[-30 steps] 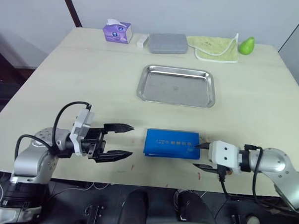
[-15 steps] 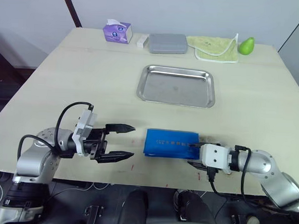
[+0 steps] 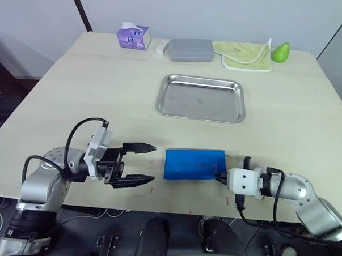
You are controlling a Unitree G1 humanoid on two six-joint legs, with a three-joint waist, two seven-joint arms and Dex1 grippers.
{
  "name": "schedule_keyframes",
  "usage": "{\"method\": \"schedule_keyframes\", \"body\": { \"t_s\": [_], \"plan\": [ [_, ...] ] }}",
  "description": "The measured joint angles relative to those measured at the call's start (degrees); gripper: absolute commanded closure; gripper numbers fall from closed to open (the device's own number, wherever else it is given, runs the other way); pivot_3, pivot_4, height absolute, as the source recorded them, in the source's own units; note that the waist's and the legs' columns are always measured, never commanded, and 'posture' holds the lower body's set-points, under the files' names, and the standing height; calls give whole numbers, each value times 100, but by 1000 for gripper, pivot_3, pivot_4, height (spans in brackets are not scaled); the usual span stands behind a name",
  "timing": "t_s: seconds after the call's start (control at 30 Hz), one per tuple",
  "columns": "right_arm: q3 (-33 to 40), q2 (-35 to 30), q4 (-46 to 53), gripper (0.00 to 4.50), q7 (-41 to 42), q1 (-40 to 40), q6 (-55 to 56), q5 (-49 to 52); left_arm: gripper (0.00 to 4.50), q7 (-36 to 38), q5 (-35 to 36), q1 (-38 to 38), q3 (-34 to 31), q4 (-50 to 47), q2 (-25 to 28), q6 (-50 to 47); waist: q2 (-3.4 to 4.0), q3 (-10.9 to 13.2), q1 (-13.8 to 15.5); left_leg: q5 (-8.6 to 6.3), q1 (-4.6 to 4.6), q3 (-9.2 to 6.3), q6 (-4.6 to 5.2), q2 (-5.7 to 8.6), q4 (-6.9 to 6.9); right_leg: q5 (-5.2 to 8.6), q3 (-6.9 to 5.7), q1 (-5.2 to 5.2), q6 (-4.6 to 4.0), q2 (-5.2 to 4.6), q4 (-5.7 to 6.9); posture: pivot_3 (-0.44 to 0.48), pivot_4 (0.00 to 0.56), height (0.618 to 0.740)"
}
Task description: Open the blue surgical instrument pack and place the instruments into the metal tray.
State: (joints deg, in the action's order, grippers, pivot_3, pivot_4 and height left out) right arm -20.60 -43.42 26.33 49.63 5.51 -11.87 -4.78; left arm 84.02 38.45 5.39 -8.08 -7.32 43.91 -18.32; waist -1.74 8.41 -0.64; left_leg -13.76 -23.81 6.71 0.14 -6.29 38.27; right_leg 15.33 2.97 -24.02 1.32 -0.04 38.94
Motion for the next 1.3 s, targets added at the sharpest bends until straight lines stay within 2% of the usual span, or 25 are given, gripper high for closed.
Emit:
{"method": "schedule_keyframes", "body": {
  "t_s": [0.17,0.4,0.6,0.73,0.9,0.93,1.03,1.13,1.17,1.2,1.23,1.27,1.3],
  "plan": [
    [165,38,31,4350,185,78,-314,373,0,-62,26,-82,-35,-5,-4,-52,0,0,1,0,-1,1,0,0,0,-1,1,0,1,0,0,0,150,740],
    [794,100,627,4350,523,626,-2073,1827,0,-281,230,-114,-141,-4,-57,-270,1,1,2,0,-2,1,0,0,-1,-1,1,-1,2,-1,-1,0,150,740],
    [1075,-272,834,4350,832,1245,-3528,2934,0,-323,338,-116,-312,-2,-44,-382,1,2,1,-1,-2,-2,1,0,-2,0,-1,-1,-1,-2,-2,0,150,740],
    [1147,-329,619,4350,883,1704,-4197,3472,0,-330,344,-115,-336,21,-41,-400,1,2,-4,-1,-2,0,1,0,-3,0,0,-2,-1,-2,-2,0,150,740],
    [1140,-375,169,4350,1058,2122,-4401,3656,0,-327,340,-88,-356,158,-31,-409,1,2,-3,-1,-3,-1,1,0,-3,0,0,-3,-1,-2,-2,0,150,740],
    [1108,-411,56,3965,1150,2174,-4273,3619,0,-324,331,-85,-357,197,-29,-407,2,2,-1,-1,-4,0,1,0,-3,0,0,-3,-1,-2,-3,0,150,740],
    [1018,-485,45,3351,1452,2108,-3641,3496,0,-321,301,-71,-358,256,-27,-368,3,3,-3,-1,-5,0,1,0,-5,-2,0,-4,3,-2,-3,0,150,740],
    [960,-514,344,2040,1502,1769,-3409,3474,0,-303,225,-87,-361,256,-19,-341,3,3,-3,-1,-5,0,1,0,-5,-8,-1,-4,13,-2,-2,0,150,740],
    [928,-580,479,1663,1486,1654,-3304,3408,0,-277,225,-96,-360,254,-14,-340,3,3,-5,-1,-5,0,1,0,-4,-7,-1,-4,12,-2,-2,0,150,740],
    [902,-601,570,1480,1481,1590,-3252,3374,0,-254,224,-110,-361,255,6,-340,3,3,-7,-1,-5,-1,1,0,-4,-6,-1,-4,10,-2,-2,0,150,740],
    [893,-624,637,918,1446,1544,-3195,3301,0,-242,223,-102,-353,254,16,-340,3,3,-8,-1,-5,0,1,0,-4,-5,-1,-6,7,-2,-2,0,150,740],
    [876,-668,716,699,1400,1475,-3122,3221,0,-216,224,-102,-347,249,32,-340,3,3,-4,-1,-5,-1,1,0,-5,-1,-1,-6,2,-2,-2,0,150,740],
    [757,-790,869,238,1312,1289,-2975,3010,0,-133,211,-108,-347,258,120,-334,2,3,0,-1,-6,-4,1,-1,-6,1,-6,-6,-1,-3,-4,0,150,740]
  ]
}}
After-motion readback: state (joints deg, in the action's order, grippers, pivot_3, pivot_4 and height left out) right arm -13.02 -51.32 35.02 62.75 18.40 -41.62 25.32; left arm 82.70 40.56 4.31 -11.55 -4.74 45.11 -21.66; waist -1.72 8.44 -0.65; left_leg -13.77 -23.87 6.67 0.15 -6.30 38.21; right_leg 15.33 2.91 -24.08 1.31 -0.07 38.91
